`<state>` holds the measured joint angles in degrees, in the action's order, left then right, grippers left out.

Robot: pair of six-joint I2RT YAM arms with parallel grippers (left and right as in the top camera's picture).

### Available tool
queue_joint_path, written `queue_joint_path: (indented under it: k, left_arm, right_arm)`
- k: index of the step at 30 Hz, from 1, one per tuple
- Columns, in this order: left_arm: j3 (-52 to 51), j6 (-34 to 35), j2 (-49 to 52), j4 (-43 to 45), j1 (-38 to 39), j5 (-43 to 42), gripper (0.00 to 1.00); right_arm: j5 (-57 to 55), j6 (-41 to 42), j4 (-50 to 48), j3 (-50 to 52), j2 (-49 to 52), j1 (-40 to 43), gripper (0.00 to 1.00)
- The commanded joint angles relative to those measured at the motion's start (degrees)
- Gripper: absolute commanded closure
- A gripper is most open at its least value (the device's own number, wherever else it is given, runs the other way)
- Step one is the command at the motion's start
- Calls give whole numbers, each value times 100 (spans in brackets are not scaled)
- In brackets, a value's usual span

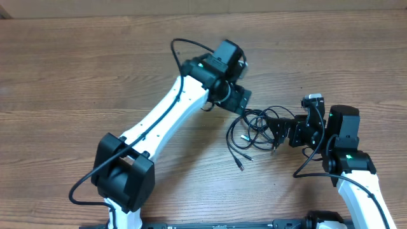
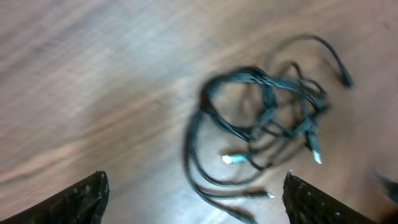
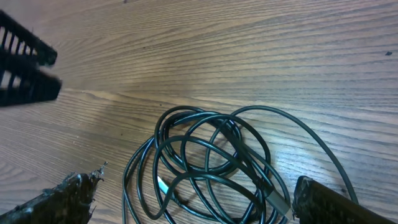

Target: Untangle cables

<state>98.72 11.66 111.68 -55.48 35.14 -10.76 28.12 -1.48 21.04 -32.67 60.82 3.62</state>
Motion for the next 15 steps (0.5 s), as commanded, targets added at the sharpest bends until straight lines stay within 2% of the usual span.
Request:
queue_joint_path:
  k: [1,4,9,15]
  left_arm:
    - [76,87,190,31,4,234,12]
    - [76,315,485,31,22,186,14]
    - [76,621,1023,94,35,-422,38]
    - [76,831,1349,175,83,-1025,43]
  right_arm:
    - [46,20,-28,-120,7,-17,0]
    - [46,20,-31,-120,7,-17,0]
    - [46,20,-31,-120,7,-17,0]
    - [44,20,-33,-120,7,-17,0]
